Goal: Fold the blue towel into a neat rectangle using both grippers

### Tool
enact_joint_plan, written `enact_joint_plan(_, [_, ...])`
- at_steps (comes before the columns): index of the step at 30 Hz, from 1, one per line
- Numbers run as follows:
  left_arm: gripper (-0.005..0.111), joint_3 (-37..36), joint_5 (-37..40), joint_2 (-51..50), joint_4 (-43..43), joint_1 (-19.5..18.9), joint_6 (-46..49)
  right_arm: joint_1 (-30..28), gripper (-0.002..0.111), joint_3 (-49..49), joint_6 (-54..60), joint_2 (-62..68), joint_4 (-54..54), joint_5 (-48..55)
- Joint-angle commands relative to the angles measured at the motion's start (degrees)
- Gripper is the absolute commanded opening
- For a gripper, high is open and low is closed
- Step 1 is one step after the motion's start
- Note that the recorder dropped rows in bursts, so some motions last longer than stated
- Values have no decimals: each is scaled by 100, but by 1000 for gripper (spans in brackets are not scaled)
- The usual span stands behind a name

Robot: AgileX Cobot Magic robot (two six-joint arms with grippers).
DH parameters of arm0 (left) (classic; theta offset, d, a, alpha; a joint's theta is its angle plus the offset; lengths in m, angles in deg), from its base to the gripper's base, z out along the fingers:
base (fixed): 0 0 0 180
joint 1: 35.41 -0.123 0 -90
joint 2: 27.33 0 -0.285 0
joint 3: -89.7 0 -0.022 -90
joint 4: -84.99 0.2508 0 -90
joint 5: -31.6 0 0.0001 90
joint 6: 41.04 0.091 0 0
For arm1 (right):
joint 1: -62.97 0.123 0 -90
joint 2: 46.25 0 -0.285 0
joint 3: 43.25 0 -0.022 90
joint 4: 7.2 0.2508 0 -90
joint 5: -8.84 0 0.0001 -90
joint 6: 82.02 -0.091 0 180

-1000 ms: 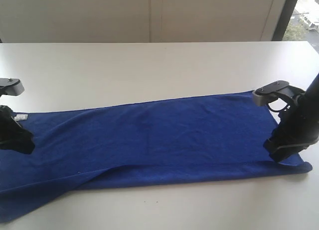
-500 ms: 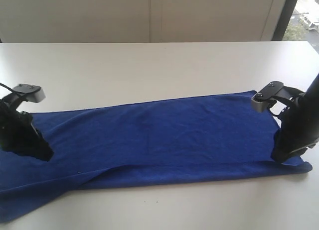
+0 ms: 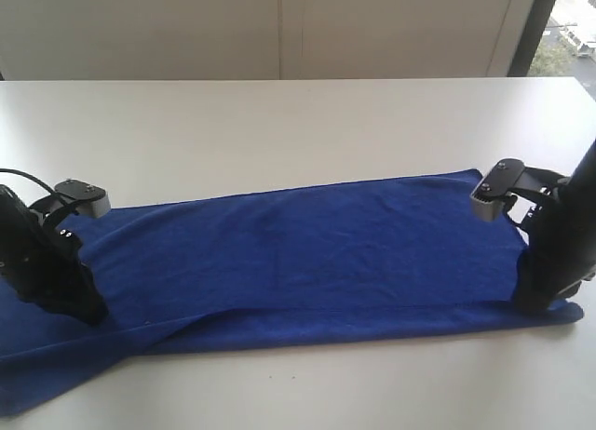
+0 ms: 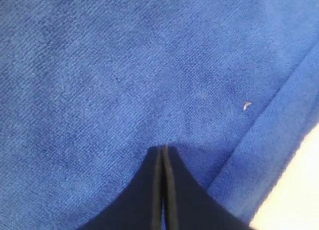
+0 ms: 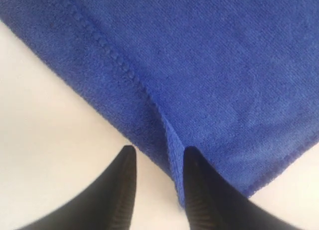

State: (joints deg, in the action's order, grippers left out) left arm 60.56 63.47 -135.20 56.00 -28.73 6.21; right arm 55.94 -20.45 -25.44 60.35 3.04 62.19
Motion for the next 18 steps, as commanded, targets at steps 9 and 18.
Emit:
enact_joint_plan(9, [0, -10, 115, -343, 117, 34, -105, -36, 31, -14, -170, 35, -609, 34])
enact_joint_plan(18, [0, -10, 80, -343, 141, 34, -232, -36, 31, -14, -170, 78, -599, 48])
